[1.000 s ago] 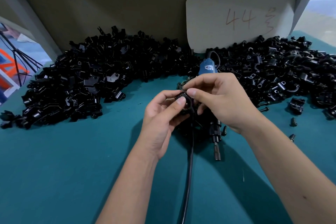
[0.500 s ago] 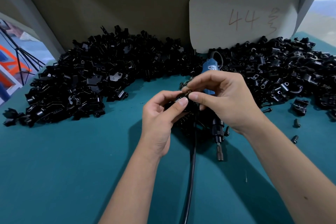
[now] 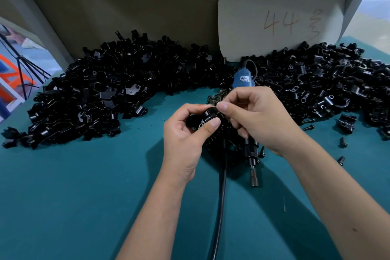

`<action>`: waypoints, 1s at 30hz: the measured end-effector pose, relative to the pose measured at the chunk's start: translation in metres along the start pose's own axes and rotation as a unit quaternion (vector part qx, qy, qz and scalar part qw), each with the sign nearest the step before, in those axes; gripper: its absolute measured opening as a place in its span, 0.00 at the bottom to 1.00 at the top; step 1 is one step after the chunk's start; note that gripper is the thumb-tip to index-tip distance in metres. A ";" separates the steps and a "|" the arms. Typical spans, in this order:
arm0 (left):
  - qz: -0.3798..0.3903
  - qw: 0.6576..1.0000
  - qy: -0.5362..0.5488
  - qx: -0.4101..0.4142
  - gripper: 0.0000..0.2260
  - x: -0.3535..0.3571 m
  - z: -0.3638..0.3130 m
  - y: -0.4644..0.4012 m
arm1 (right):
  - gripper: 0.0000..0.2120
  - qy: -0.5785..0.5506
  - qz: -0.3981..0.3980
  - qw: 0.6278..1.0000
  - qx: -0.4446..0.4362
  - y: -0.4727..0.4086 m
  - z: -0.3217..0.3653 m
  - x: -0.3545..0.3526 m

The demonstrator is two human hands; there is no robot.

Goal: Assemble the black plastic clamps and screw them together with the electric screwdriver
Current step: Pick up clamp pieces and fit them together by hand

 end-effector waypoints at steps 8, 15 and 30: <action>-0.003 1.000 0.018 -0.020 0.10 -0.001 0.004 0.001 | 0.06 -0.076 0.033 0.996 -0.031 0.001 0.009 0.002; 0.000 1.000 0.010 -0.020 0.10 -0.001 0.003 0.000 | 0.08 0.033 0.017 0.999 -0.022 0.002 0.008 0.001; 0.005 1.000 0.004 -0.016 0.11 0.000 0.001 0.001 | 0.16 0.208 0.058 0.973 -0.083 0.007 0.029 0.021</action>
Point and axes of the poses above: each hand's wrist, its own y-axis away from the middle knuckle, its own x-axis out of the palm, z = x × y, the point moved 10 cm from there along -y, towards the middle knuckle, and after that the axes turned 1 degree about -y, right-handed, at the moved point
